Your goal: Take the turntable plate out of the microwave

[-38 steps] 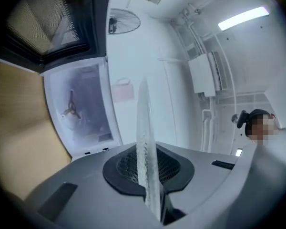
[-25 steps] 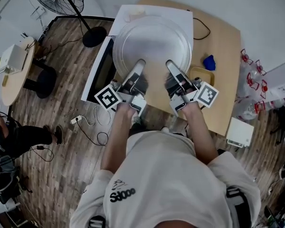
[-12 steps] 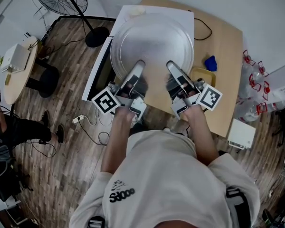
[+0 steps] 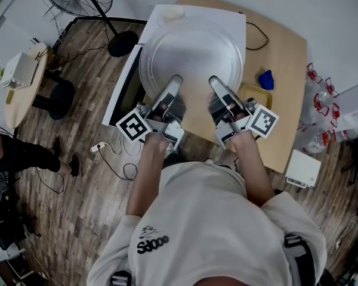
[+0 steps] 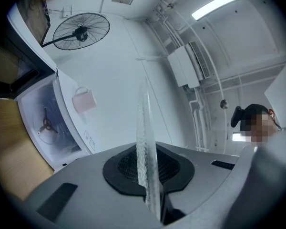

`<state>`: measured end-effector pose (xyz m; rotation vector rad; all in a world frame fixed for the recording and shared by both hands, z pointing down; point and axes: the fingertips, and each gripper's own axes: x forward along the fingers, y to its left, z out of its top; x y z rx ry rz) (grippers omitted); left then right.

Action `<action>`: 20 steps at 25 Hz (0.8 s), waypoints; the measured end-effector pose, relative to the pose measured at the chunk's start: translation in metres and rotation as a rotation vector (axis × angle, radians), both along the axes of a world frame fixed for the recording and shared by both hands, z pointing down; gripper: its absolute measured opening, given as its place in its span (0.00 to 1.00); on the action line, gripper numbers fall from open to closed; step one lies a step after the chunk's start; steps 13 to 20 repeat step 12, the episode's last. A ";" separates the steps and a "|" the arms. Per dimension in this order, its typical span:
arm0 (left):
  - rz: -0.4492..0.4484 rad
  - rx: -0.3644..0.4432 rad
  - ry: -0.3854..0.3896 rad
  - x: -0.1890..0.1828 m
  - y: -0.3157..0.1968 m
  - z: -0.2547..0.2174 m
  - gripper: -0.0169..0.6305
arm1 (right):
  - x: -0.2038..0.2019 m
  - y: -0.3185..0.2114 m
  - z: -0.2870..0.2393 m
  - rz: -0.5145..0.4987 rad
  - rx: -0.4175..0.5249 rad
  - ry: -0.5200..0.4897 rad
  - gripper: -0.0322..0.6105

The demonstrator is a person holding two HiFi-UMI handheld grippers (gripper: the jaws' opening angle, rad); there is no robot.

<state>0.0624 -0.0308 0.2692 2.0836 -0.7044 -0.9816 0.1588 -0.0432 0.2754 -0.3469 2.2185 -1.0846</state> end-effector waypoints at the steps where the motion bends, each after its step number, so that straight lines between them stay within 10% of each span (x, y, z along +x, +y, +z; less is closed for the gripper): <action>1: -0.001 -0.003 0.004 0.000 0.000 0.001 0.09 | 0.000 0.000 0.001 0.000 -0.003 0.002 0.08; 20: -0.003 -0.027 0.027 -0.003 -0.006 0.012 0.09 | -0.003 -0.006 0.009 -0.007 -0.022 0.016 0.08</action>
